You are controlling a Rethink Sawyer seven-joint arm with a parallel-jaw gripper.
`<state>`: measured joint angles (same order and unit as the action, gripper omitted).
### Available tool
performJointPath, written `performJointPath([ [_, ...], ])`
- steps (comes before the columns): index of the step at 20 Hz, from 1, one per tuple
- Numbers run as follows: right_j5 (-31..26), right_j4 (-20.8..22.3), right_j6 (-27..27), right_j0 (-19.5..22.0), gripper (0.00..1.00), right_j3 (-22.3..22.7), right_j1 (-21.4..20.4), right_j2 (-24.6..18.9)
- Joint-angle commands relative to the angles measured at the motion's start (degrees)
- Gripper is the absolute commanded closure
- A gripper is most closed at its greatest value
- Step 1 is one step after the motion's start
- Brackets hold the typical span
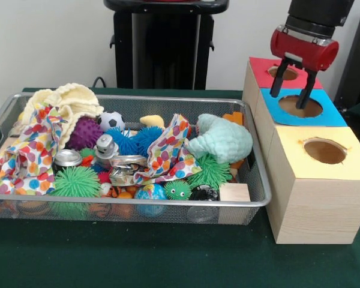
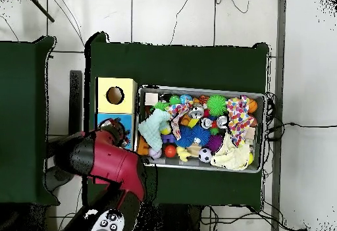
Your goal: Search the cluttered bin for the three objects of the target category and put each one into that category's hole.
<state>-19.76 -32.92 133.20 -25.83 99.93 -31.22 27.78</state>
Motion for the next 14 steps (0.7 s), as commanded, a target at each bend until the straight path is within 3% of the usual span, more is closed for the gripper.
performJointPath([
  [1, -7.25, 2.11, 5.7, 2.96, 0.0, 4.94, -4.21, -4.9],
  [6, -3.53, 4.9, 1.97, 4.97, 0.0, 8.18, -6.19, -4.76],
  [9, -5.45, 6.86, 1.69, 5.08, 0.0, 5.89, -5.98, -2.62],
  [14, -6.61, 9.11, 0.82, 8.32, 0.0, 4.31, -6.61, -3.57],
])
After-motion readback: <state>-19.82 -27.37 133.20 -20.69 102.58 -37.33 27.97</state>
